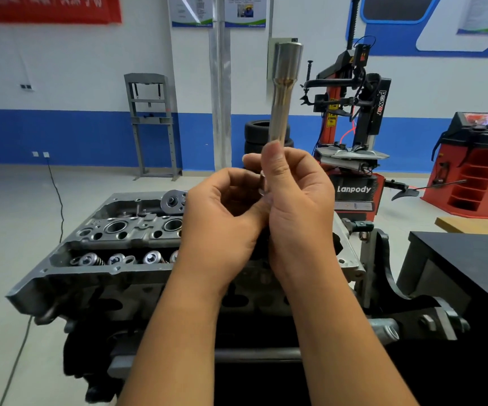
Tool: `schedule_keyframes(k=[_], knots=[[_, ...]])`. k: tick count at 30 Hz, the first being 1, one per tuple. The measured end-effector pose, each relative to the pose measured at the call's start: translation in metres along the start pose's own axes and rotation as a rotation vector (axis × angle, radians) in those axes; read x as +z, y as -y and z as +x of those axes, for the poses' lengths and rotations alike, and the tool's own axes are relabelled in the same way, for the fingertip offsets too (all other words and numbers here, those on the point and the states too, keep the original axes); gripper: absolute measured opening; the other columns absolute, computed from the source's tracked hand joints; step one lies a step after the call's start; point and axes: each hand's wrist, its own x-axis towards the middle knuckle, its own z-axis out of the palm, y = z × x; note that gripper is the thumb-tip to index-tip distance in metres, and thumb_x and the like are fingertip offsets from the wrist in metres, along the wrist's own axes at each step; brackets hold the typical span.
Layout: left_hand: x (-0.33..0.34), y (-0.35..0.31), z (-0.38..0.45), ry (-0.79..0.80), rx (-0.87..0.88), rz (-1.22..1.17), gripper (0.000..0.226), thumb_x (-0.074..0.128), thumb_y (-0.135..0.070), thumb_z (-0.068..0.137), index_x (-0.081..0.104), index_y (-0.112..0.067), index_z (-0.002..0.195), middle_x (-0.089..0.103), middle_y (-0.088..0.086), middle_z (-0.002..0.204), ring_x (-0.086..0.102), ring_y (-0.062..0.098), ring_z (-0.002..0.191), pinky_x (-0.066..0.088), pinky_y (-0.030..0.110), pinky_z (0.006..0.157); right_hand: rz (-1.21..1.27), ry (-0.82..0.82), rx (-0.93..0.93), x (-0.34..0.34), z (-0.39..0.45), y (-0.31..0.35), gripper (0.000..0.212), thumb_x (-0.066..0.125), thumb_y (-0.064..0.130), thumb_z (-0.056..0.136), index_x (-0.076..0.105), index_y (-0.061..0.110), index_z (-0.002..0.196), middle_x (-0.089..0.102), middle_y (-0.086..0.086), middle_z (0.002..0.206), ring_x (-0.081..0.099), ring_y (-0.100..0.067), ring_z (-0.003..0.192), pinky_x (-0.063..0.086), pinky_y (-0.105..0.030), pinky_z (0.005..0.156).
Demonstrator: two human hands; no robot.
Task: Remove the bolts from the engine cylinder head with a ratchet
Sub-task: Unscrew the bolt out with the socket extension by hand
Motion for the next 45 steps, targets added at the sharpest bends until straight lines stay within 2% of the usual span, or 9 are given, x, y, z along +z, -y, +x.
schedule_keyframes(k=[6, 10, 14, 19, 25, 29, 37, 42, 45], knots=[[-0.005, -0.003, -0.001, 0.225, -0.027, -0.119, 0.028, 0.054, -0.01, 0.107, 0.071, -0.02, 0.127, 0.078, -0.002, 0.116, 0.073, 0.017, 0.114, 0.06, 0.032, 0.095, -0.074, -0.027, -0.062, -0.001, 0.001, -0.001, 0.039, 0.07, 0.053, 0.085, 0.077, 0.015, 0.087, 0.076, -0.007, 0.091, 0.073, -0.027, 0.089, 0.063, -0.043, 0.083], [0.0, -0.004, 0.0, 0.067, -0.016, -0.087, 0.02, 0.066, -0.004, 0.098, 0.074, -0.016, 0.112, 0.081, 0.0, 0.102, 0.077, 0.016, 0.099, 0.063, 0.036, 0.089, -0.02, -0.021, 0.006, 0.001, 0.001, -0.001, 0.032, 0.069, 0.047, 0.089, 0.079, 0.016, 0.087, 0.077, -0.005, 0.089, 0.074, -0.024, 0.087, 0.063, -0.05, 0.087], [0.003, -0.001, 0.0, -0.059, 0.002, -0.037, 0.018, 0.078, -0.003, 0.089, 0.074, -0.012, 0.104, 0.081, 0.003, 0.095, 0.078, 0.02, 0.092, 0.065, 0.045, 0.083, -0.006, -0.022, 0.021, -0.001, 0.0, -0.002, 0.023, 0.082, 0.026, 0.081, 0.07, 0.013, 0.095, 0.074, -0.019, 0.098, 0.074, -0.032, 0.086, 0.061, -0.061, 0.085], [-0.003, -0.003, -0.001, 0.132, -0.031, -0.112, 0.026, 0.057, -0.009, 0.105, 0.072, -0.014, 0.126, 0.079, 0.0, 0.114, 0.074, 0.017, 0.111, 0.061, 0.034, 0.093, -0.032, -0.051, -0.048, -0.005, 0.003, -0.005, 0.013, 0.079, 0.021, 0.088, 0.073, 0.01, 0.093, 0.076, -0.003, 0.085, 0.073, -0.017, 0.083, 0.06, -0.03, 0.077], [0.002, -0.004, 0.0, 0.003, -0.036, -0.065, 0.021, 0.065, -0.003, 0.099, 0.076, -0.017, 0.109, 0.081, -0.003, 0.101, 0.077, 0.013, 0.099, 0.063, 0.034, 0.09, -0.047, -0.01, -0.001, -0.002, 0.004, -0.007, 0.022, 0.069, 0.035, 0.09, 0.077, 0.015, 0.095, 0.078, -0.004, 0.095, 0.075, -0.021, 0.094, 0.062, -0.049, 0.09], [0.002, -0.004, -0.001, -0.038, -0.04, -0.049, 0.02, 0.068, -0.004, 0.098, 0.076, -0.014, 0.112, 0.081, 0.001, 0.103, 0.077, 0.016, 0.1, 0.063, 0.044, 0.091, -0.045, -0.033, -0.038, -0.004, 0.004, -0.007, 0.024, 0.082, 0.028, 0.081, 0.068, 0.014, 0.095, 0.074, 0.001, 0.084, 0.073, -0.013, 0.078, 0.059, -0.028, 0.072], [-0.003, -0.006, -0.001, 0.125, -0.081, -0.092, 0.028, 0.053, -0.013, 0.108, 0.072, -0.018, 0.126, 0.079, -0.002, 0.114, 0.074, 0.016, 0.111, 0.061, 0.036, 0.095, -0.113, -0.021, -0.07, -0.004, 0.005, -0.01, 0.01, 0.075, 0.025, 0.091, 0.07, 0.015, 0.091, 0.073, 0.005, 0.079, 0.07, -0.009, 0.075, 0.056, -0.023, 0.068], [0.003, -0.001, 0.001, -0.11, 0.004, -0.007, 0.013, 0.079, -0.01, 0.09, 0.075, -0.019, 0.098, 0.08, -0.003, 0.09, 0.076, 0.012, 0.084, 0.061, 0.028, 0.073, -0.082, -0.005, -0.005, 0.001, 0.005, -0.009, 0.03, 0.064, 0.035, 0.091, 0.073, 0.007, 0.091, 0.072, -0.022, 0.088, 0.071, -0.045, 0.089, 0.062, -0.061, 0.081], [0.002, 0.002, 0.002, -0.108, 0.013, 0.014, 0.018, 0.079, -0.003, 0.089, 0.077, -0.015, 0.102, 0.08, 0.003, 0.092, 0.077, 0.02, 0.088, 0.065, 0.043, 0.079, -0.062, 0.019, -0.035, 0.0, 0.003, -0.006, 0.021, 0.074, 0.027, 0.092, 0.07, 0.007, 0.093, 0.073, -0.001, 0.076, 0.074, -0.018, 0.072, 0.063, -0.035, 0.067]])
